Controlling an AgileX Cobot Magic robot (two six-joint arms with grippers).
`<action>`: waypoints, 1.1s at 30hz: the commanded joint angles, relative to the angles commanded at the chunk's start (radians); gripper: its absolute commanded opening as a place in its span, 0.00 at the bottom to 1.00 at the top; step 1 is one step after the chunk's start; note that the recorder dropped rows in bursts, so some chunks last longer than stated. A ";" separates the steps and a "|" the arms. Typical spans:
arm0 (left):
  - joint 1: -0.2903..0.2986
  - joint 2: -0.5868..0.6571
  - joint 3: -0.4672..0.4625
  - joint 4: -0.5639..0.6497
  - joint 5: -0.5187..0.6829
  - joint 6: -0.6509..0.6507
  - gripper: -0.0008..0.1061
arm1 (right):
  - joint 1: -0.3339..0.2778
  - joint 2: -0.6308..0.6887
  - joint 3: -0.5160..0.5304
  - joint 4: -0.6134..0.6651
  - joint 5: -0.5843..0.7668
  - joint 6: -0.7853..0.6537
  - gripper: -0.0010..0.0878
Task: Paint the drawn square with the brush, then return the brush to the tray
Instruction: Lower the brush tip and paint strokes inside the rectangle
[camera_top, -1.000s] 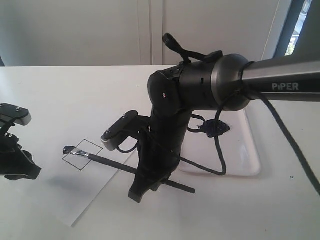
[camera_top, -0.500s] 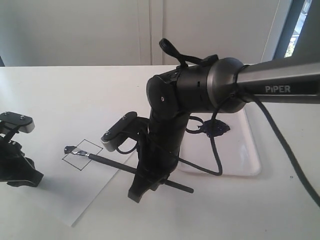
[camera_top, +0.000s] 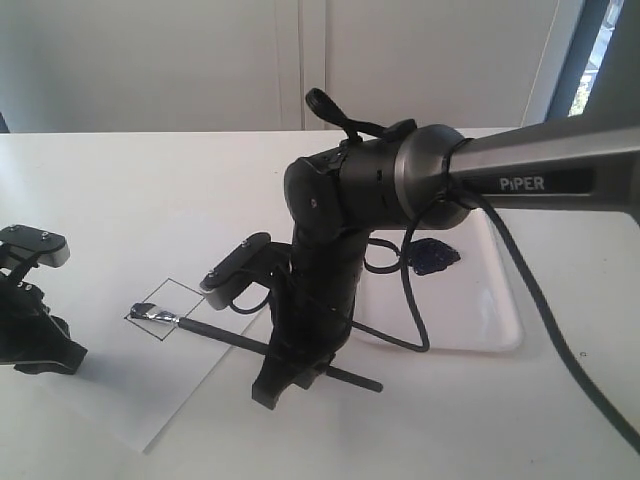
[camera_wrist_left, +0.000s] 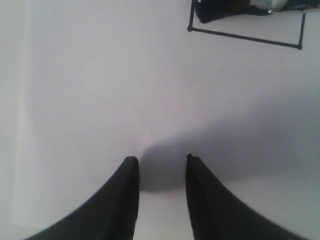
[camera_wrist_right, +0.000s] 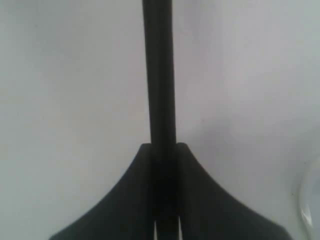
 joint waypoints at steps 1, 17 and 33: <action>0.000 0.000 0.000 0.000 0.000 0.000 0.36 | 0.000 0.000 0.000 0.000 0.000 0.000 0.01; 0.000 0.000 0.000 0.000 -0.002 0.002 0.36 | 0.035 0.004 0.000 -0.102 -0.044 0.072 0.01; 0.000 0.000 0.000 0.000 -0.002 0.005 0.36 | 0.030 0.022 0.000 -0.205 -0.055 0.154 0.01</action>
